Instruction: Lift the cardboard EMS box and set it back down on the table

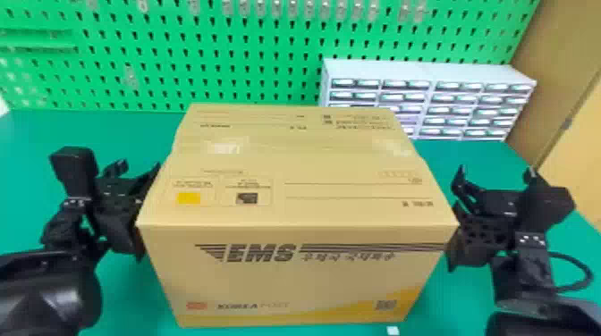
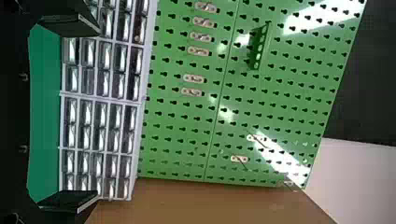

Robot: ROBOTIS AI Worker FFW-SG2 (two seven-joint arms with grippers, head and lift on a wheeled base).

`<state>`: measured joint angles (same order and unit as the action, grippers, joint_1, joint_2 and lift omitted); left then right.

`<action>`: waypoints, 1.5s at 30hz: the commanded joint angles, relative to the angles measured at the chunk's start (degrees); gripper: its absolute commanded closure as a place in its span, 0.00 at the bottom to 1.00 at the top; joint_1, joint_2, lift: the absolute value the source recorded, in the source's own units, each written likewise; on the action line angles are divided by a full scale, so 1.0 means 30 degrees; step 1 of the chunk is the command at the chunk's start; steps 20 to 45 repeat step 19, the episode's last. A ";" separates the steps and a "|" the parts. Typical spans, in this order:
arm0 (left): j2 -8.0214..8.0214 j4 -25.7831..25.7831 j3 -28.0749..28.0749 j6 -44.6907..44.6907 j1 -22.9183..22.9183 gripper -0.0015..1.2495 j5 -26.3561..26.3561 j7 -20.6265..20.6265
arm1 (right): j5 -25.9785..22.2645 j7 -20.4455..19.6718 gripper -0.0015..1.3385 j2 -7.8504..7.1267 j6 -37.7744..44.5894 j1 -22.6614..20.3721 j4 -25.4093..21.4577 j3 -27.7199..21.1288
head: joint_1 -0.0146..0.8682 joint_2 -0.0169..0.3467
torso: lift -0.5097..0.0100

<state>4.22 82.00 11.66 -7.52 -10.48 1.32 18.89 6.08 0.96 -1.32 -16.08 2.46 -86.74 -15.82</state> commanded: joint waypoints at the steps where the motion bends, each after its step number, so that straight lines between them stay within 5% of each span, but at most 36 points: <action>1: 0.0000 0.0061 0.0126 0.0016 0.0006 0.43 0.0000 0.0001 | 0.0054 0.0001 0.06 0.0060 0.0000 -0.0027 -0.0032 -0.0087 | 0.78 0.01 | 0.79; 45: 0.0000 0.0119 0.0243 0.0016 0.0035 0.43 0.0000 -0.0087 | 0.0259 -0.0028 0.06 0.0119 -0.0117 -0.0086 -0.0119 -0.0263 | 0.78 0.01 | 0.79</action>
